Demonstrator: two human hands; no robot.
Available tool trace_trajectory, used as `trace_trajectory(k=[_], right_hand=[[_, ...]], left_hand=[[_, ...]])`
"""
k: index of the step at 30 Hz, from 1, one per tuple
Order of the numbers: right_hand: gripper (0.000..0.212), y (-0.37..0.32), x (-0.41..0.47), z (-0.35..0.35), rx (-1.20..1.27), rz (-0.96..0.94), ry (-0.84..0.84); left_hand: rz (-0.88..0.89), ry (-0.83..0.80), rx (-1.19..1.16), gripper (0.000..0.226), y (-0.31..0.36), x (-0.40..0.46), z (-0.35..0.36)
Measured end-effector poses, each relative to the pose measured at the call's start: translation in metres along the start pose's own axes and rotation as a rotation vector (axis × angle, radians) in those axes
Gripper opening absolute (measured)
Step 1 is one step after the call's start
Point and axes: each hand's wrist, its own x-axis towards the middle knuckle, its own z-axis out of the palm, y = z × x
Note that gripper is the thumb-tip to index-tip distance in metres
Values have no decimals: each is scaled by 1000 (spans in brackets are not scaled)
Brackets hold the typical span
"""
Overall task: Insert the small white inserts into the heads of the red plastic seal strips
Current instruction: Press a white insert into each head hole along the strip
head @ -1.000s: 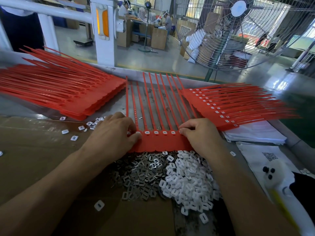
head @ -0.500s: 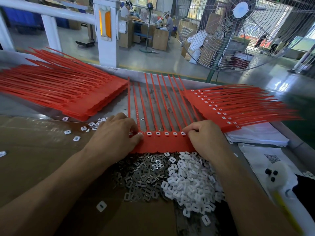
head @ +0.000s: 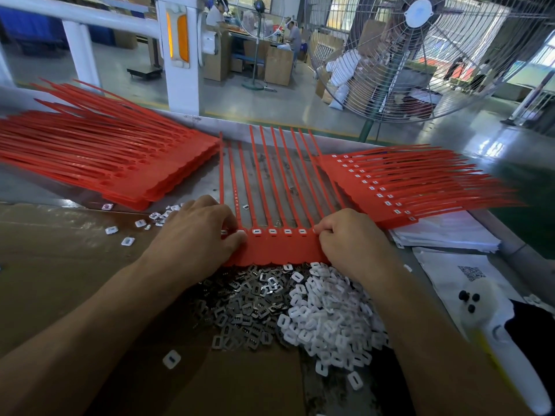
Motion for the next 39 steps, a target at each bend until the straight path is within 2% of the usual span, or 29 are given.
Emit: trace_trajectory(k=[7,13,23,26,30,33,39], right_hand=[[32,0,0,-1,-57,-3,-28],[34,9,2,2,87,-12,67],[34,6,0,-1,76,-109,-7],[22,3,-2,-1,205,-199,-97],[4,2,-7,-11,355,-314,-355],[7,5,-9,-20,426,-358,-513],[15,9,-8,-19,346,-381,-539]], left_hand=[[2,2,-2,25,0,-2,-1],[5,17,-2,25,-1,-1,1],[3,11,-9,24,-1,0,0],[6,10,-13,25,-1,0,-1],[8,20,-19,25,-1,0,0],[12,25,-16,26,-2,0,1],[12,19,-11,27,-2,1,1]])
